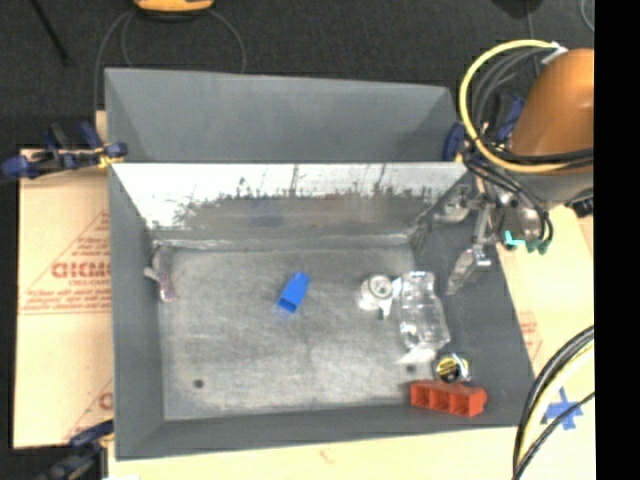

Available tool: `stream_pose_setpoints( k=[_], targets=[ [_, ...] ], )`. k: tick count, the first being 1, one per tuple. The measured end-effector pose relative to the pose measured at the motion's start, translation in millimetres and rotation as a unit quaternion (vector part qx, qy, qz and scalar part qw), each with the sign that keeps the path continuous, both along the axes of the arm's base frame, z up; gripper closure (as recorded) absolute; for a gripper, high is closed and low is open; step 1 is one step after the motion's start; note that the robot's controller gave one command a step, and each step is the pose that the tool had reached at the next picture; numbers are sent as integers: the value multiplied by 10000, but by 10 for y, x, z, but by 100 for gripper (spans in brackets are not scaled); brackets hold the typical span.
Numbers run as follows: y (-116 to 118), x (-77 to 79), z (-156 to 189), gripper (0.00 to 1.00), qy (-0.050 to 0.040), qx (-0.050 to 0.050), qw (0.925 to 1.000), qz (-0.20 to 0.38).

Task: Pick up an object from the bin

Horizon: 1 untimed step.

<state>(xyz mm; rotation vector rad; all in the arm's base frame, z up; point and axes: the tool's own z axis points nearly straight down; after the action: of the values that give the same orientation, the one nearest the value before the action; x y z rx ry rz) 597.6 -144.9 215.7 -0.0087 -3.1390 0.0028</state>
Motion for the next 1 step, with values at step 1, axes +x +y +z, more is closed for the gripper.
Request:
stream_pose_setpoints(
  k=[1],
  targets=[
    [-5, 171, -1230, 0, -77, -2, 9943, 1065]
  ],
)
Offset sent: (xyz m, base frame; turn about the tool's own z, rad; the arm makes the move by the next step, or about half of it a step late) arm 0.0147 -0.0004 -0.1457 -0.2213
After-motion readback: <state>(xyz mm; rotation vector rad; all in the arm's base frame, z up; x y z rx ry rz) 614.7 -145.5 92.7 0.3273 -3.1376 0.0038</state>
